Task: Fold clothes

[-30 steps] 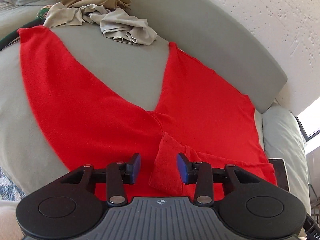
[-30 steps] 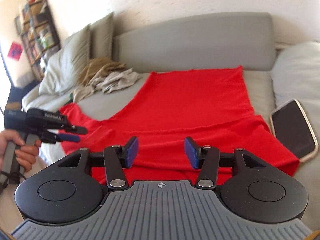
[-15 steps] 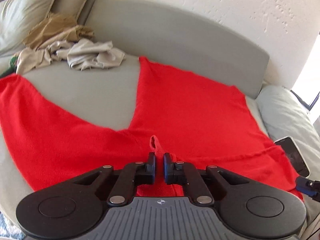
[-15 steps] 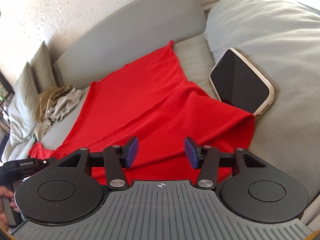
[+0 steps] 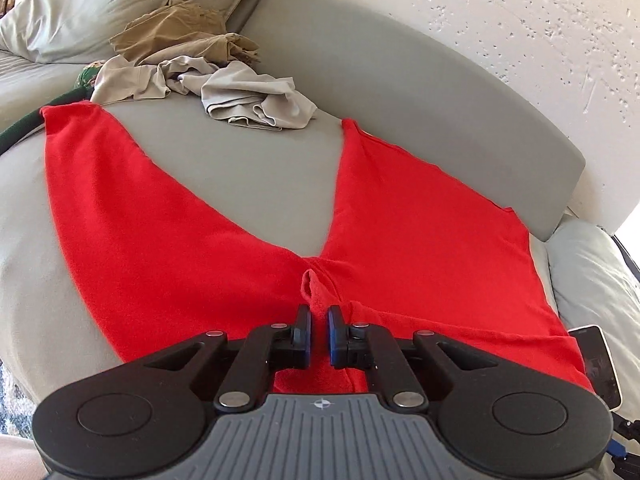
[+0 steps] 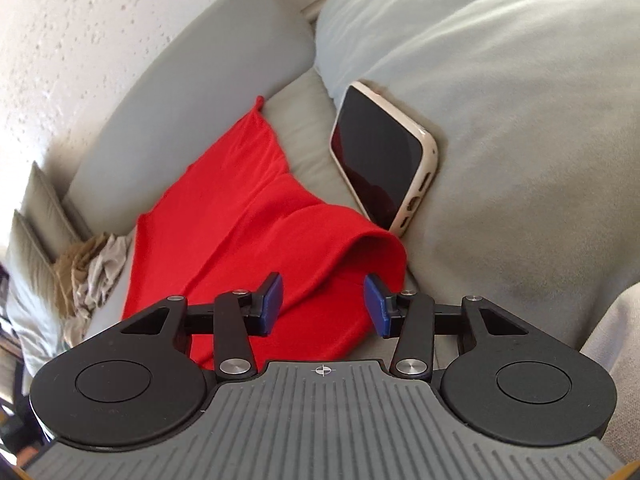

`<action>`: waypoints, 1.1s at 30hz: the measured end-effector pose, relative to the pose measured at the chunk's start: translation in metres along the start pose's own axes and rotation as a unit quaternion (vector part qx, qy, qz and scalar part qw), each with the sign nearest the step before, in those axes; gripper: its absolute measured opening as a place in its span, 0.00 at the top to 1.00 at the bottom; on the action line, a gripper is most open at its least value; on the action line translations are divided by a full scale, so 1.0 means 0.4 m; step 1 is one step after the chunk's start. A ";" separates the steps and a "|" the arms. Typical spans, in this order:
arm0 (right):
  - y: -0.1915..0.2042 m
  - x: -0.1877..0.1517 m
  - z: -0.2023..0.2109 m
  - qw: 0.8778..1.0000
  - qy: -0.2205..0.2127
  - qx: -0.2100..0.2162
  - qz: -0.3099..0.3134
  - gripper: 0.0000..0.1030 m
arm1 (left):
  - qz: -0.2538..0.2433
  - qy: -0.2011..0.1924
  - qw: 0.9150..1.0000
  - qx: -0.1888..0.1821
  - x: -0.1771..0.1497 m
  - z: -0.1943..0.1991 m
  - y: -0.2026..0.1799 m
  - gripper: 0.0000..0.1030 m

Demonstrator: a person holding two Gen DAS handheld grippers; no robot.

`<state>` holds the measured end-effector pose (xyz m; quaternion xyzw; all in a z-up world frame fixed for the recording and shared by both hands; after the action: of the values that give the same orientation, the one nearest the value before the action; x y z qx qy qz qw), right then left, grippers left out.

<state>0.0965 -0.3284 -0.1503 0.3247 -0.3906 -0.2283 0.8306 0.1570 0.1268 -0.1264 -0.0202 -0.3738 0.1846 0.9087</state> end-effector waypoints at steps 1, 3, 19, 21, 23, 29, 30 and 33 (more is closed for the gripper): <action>-0.011 0.006 -0.003 1.000 -0.007 0.005 -0.020 0.56 | 0.000 0.001 1.000 0.000 -0.001 -0.001 0.000 0.94; -0.031 0.020 -0.018 0.998 -0.023 0.014 -0.056 0.57 | 0.001 0.002 1.000 0.001 -0.003 -0.004 0.000 0.94; -0.050 0.020 -0.063 0.997 -0.023 -0.055 -0.046 0.99 | -0.015 0.013 1.000 0.012 -0.006 -0.013 -0.006 0.94; -0.048 0.021 -0.059 0.997 -0.024 -0.048 -0.053 0.93 | -0.013 0.012 1.000 0.011 -0.006 -0.011 -0.004 0.94; -0.034 0.024 -0.047 0.998 -0.022 -0.049 -0.045 0.82 | -0.012 0.010 1.000 0.011 -0.005 -0.009 -0.002 0.93; 0.014 0.006 0.036 0.997 -0.031 -0.072 0.027 0.57 | 0.092 -0.029 0.994 0.053 0.027 0.014 0.094 0.94; 0.023 0.006 0.041 0.996 -0.036 -0.070 0.037 0.57 | 0.105 -0.034 0.992 0.059 0.028 0.016 0.108 0.95; 0.068 0.013 0.050 0.994 -0.058 -0.053 0.075 0.57 | 0.095 -0.044 0.994 0.007 0.033 0.037 0.093 0.96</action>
<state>0.0869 -0.3203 -0.1186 0.2363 -0.4486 -0.2036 0.8375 0.1433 0.1646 -0.1134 -0.0411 -0.4089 0.2733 0.8697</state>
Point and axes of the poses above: each gripper's, at about its wrist camera, not at the fingertips, and z roughly against the way its jaws point, y to its left, x to its top, the point moved 7 cm from there along -z, roughly the way its jaws point, and after that the axes turned 13 degrees about x, right-handed, at the moved point
